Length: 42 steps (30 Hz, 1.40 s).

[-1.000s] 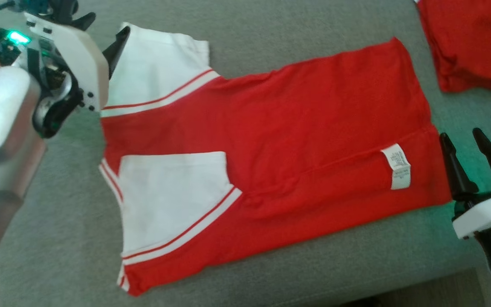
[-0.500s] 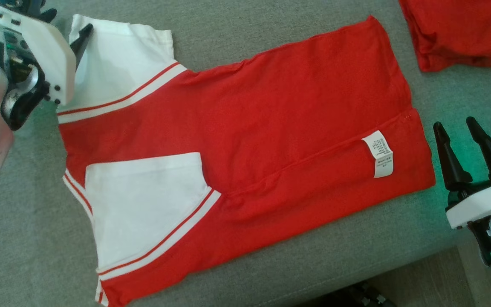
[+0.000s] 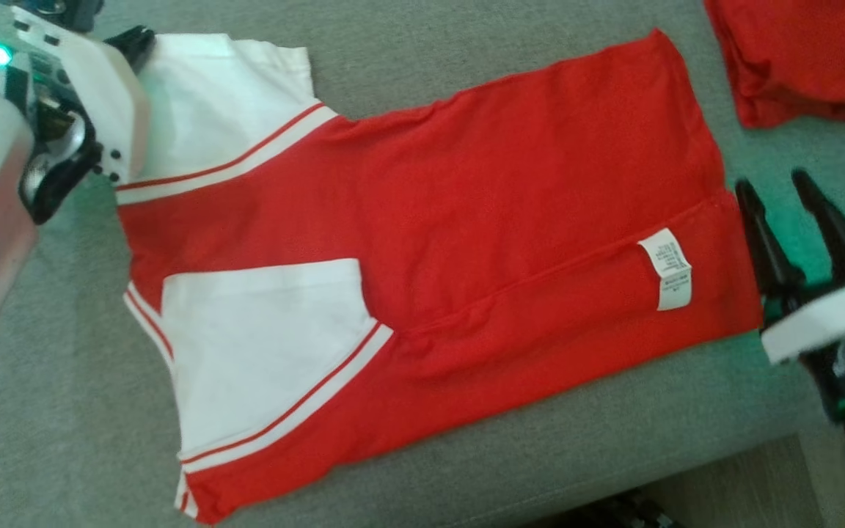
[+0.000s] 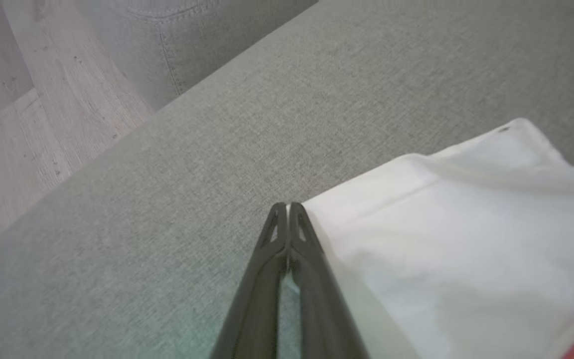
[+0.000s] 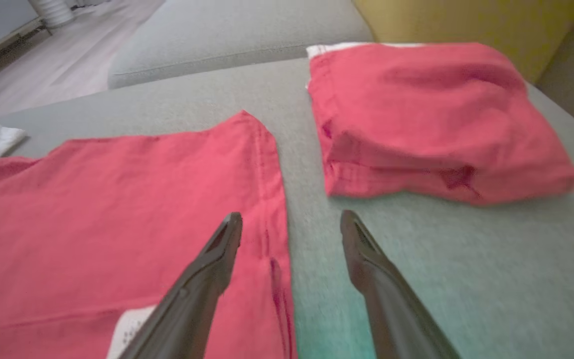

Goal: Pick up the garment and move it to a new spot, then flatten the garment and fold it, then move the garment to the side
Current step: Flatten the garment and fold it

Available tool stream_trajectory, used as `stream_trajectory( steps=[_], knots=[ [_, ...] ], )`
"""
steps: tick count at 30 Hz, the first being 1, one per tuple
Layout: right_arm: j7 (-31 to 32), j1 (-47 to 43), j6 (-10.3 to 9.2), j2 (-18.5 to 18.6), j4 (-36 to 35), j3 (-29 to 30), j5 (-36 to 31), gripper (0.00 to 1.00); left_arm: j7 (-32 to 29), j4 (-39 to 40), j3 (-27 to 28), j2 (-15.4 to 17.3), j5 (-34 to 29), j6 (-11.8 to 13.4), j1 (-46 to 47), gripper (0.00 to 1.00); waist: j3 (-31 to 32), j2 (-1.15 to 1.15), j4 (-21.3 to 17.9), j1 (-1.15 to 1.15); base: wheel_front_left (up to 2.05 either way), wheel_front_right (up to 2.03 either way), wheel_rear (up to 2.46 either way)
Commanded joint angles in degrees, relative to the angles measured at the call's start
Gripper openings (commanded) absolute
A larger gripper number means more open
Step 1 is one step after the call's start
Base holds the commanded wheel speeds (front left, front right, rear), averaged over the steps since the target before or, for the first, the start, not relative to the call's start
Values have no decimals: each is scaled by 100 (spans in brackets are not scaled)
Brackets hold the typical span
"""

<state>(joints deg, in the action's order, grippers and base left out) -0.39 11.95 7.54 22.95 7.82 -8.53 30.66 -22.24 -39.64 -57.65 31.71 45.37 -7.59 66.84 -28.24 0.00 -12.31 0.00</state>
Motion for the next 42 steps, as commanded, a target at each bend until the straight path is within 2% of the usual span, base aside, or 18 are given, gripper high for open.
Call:
stream_trajectory(
  steps=[1, 6, 13, 18, 24, 26, 27, 28, 29, 30, 31, 32, 37, 42],
  knots=[
    [91, 231, -5, 280, -201, -108, 45, 100, 117, 164, 141, 223, 2, 10, 380, 0, 70, 0, 95, 0, 0, 0, 0],
    [861, 1045, -5, 445, 147, -439, 127, 100, 345, 335, -101, 159, 46, 10, 496, 0, 164, 0, 322, 0, 0, 0, 0],
    [1618, 2403, -5, 395, 1443, -792, -139, 100, 579, 655, -466, 129, 67, 10, 759, 0, 182, 0, 649, 0, 0, 0, 0],
    [1814, 3106, -5, 354, 2306, -1113, -469, 100, 703, 858, -683, 137, 105, 10, 903, 0, 146, 0, 818, 0, 0, 0, 0],
    [1876, 3464, -5, 299, 2997, -1508, -470, 100, 834, 927, -904, 150, 163, 10, 952, 0, 189, 0, 932, 0, 0, 0, 0],
    [1830, 3524, -5, 305, 3124, -1622, -435, 75, 876, 920, -968, 160, 191, 10, 950, 0, 211, 0, 944, 0, 0, 0, 0],
    [1802, 3548, -5, 311, 3175, -1677, -412, 53, 899, 913, -998, 165, 206, 10, 948, 0, 223, 0, 950, 0, 0, 0, 0],
    [1775, 3570, -5, 324, 3225, -1733, -399, 44, 923, 903, -1027, 169, 221, 10, 946, 0, 234, 0, 957, 0, 0, 0, 0],
    [1769, 3588, -5, 332, 3276, -1792, -378, 29, 947, 890, -1055, 172, 238, 10, 942, 0, 245, 0, 963, 0, 0, 0, 0],
    [1769, 3588, -5, 332, 3276, -1792, -378, 29, 947, 890, -1055, 172, 238, 10, 942, 0, 245, 0, 963, 0, 0, 0, 0],
    [1765, 3605, -5, 336, 3328, -1836, -342, 18, 969, 874, -1081, 175, 255, 10, 939, 0, 256, 0, 969, 0, 0, 0, 0],
    [1754, 3622, -5, 339, 3372, -1877, -311, 0, 992, 856, -1105, 177, 270, 10, 938, 0, 265, 0, 973, 0, 0, 0, 0],
    [1575, 3731, -5, 369, 3506, -2003, -213, 0, 1191, 739, -1207, 187, 275, 10, 934, 0, 333, 0, 993, 0, 0, 0, 0],
    [1098, 3918, -5, 343, 3620, -1865, -104, 0, 1854, 489, -1161, 151, 45, 44, 1031, 0, 427, 0, 1006, 0, 0, 0, 0]
  ],
)
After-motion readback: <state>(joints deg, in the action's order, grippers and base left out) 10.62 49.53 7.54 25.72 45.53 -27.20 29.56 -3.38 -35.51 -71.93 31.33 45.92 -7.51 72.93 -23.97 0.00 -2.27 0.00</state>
